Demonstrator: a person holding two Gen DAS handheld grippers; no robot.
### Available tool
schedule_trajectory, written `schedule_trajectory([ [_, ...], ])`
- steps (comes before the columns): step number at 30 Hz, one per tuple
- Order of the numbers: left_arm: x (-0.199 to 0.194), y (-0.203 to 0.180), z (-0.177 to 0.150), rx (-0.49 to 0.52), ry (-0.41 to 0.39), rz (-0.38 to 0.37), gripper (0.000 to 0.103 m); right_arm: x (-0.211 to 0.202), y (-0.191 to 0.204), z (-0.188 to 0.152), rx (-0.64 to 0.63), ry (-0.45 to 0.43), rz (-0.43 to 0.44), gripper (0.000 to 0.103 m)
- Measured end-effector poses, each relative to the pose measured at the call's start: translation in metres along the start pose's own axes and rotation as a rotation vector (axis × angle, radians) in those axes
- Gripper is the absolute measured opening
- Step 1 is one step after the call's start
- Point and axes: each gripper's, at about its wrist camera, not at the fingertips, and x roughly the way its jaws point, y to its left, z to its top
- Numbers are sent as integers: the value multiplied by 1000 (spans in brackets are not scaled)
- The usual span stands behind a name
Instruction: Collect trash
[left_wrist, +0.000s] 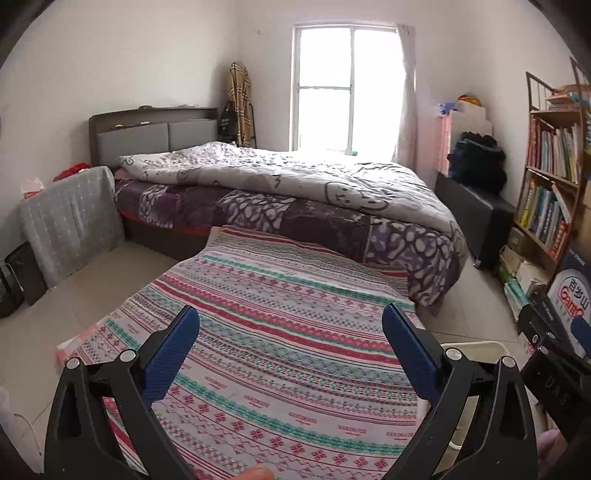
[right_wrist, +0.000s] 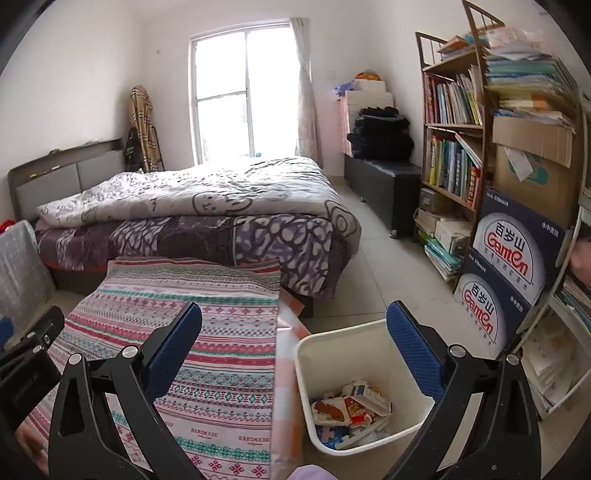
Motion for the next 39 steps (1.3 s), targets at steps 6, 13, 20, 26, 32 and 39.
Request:
schedule_trajectory([
  [6, 3, 9, 1, -2, 4, 11, 96, 6, 12, -2, -11, 11, 9, 96],
  [13, 4, 13, 1, -7, 15, 15, 96, 5, 19, -4, -27, 5, 14, 96],
  [20, 3, 12, 1, 3, 14, 15, 96, 5, 17, -4, -26, 8, 17, 96],
  [26, 5, 11, 0, 1, 25, 13, 96, 5, 16, -4, -27, 8, 17, 96],
  [32, 7, 9, 0, -14, 44, 6, 96, 4, 16, -4, -26, 8, 18, 96],
  [39, 10, 5, -2, -4, 57, 7, 96, 5, 16, -4, -28, 7, 14, 96],
])
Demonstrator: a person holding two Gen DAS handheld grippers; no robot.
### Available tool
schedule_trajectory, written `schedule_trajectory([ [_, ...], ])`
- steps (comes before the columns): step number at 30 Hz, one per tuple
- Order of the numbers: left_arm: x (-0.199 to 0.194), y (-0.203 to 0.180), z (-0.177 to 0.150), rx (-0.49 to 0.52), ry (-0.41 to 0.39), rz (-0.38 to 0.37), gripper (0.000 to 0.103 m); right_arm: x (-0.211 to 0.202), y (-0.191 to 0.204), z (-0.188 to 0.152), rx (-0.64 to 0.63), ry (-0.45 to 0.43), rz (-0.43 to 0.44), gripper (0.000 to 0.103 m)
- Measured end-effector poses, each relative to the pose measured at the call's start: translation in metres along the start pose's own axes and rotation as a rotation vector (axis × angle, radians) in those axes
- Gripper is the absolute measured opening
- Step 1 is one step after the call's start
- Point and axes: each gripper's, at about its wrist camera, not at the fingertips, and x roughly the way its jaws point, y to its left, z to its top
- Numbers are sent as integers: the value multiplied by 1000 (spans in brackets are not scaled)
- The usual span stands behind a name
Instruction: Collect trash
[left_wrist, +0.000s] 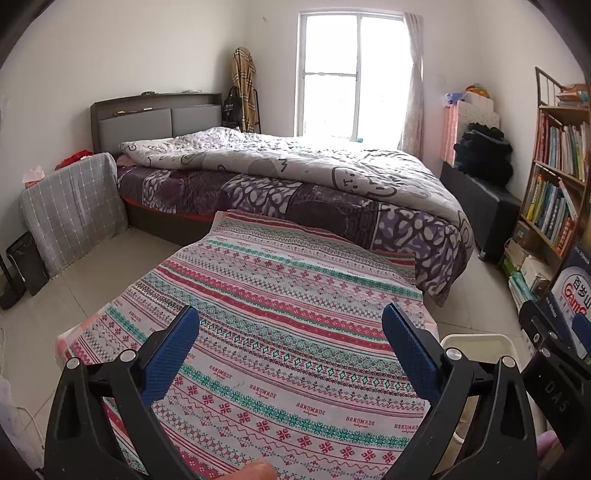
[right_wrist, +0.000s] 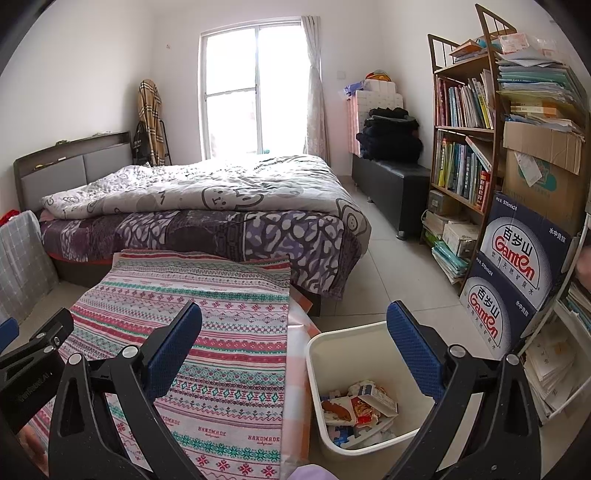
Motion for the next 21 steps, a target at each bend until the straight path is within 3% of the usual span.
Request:
schedule_trajectory([
  [21, 2, -27, -5, 44, 7, -29, 96, 2, -25, -7, 6, 30, -45, 96],
])
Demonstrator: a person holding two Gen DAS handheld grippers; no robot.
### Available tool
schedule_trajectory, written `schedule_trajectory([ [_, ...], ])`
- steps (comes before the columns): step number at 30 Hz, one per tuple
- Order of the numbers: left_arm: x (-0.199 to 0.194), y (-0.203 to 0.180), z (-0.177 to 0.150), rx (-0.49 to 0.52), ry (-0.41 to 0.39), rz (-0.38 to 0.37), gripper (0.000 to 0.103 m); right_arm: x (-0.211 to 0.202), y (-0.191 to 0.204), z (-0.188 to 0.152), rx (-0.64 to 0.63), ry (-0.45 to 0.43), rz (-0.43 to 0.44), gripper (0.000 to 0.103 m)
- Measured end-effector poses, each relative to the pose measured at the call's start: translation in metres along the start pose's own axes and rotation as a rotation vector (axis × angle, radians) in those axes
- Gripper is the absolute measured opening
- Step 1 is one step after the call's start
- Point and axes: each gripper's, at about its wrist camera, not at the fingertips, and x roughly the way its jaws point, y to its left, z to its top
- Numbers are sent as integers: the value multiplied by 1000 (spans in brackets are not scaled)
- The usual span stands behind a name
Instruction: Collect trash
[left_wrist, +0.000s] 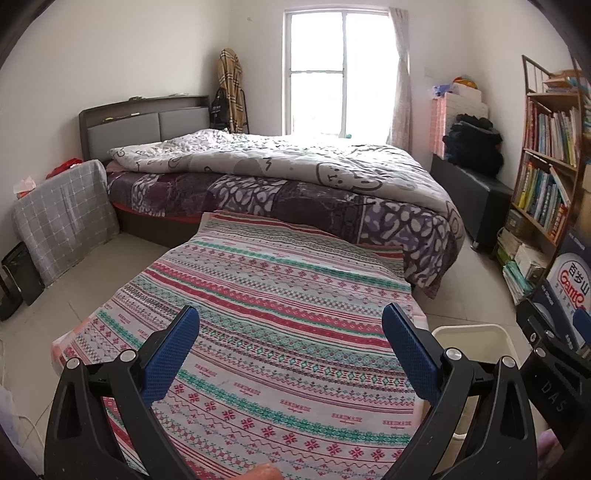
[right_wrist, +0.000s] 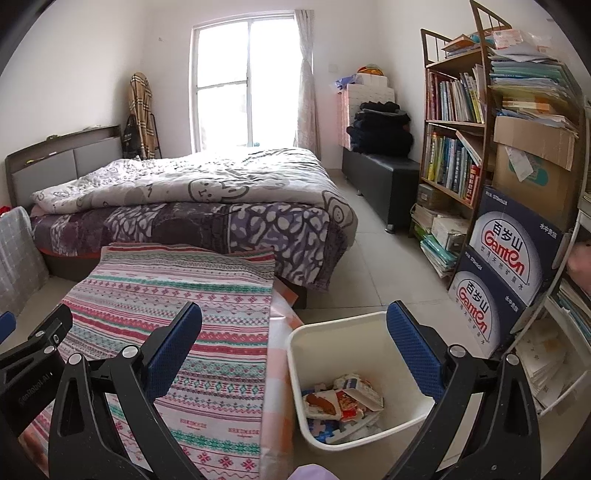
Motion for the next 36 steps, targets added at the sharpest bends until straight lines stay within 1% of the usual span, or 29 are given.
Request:
schedule_trajectory([
  [23, 6, -90, -15, 108, 23, -112, 96, 6, -83, -11, 47, 50, -141, 96],
  [31, 9, -109, -20, 122, 40, -133, 96, 11, -103, -18, 41, 81, -167, 96],
  [36, 11, -116, -23, 131, 50, -139, 96, 14, -107, -21, 35, 98, -171, 96],
])
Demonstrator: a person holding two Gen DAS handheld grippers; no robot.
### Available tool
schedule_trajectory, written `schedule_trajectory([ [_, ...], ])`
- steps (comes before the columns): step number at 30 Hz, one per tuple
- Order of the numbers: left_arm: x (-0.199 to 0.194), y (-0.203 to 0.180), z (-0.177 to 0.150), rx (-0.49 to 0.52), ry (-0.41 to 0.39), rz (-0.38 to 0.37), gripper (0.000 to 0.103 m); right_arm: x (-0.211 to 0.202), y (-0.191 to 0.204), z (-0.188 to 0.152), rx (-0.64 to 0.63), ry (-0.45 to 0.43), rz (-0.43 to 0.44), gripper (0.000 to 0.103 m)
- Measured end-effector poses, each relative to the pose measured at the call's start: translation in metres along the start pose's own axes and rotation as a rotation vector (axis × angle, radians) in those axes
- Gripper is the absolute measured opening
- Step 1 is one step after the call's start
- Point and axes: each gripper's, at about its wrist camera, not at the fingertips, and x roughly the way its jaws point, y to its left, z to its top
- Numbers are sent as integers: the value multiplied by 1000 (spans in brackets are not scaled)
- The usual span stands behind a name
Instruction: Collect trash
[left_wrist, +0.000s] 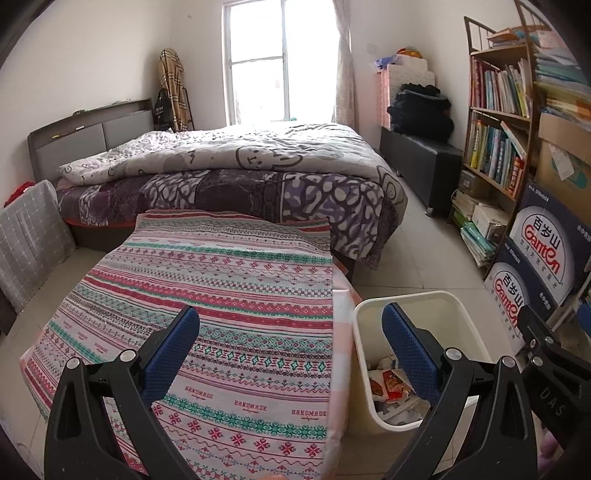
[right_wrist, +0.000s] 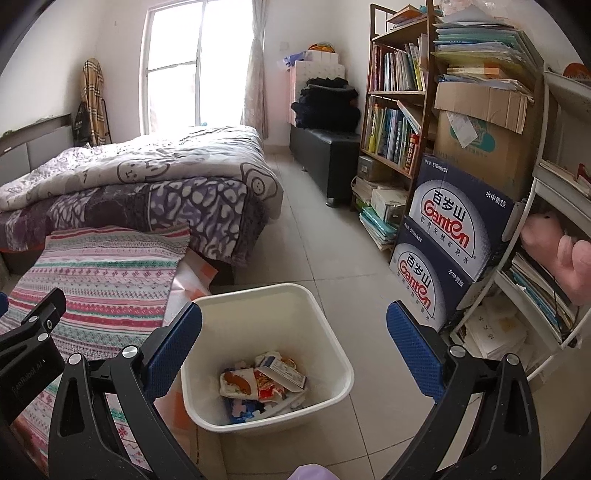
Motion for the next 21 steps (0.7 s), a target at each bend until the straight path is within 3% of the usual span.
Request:
schedule_trajectory([
  [21, 1, -2, -2, 17, -7, -29, 95, 2, 0, -1, 4, -1, 11, 96],
])
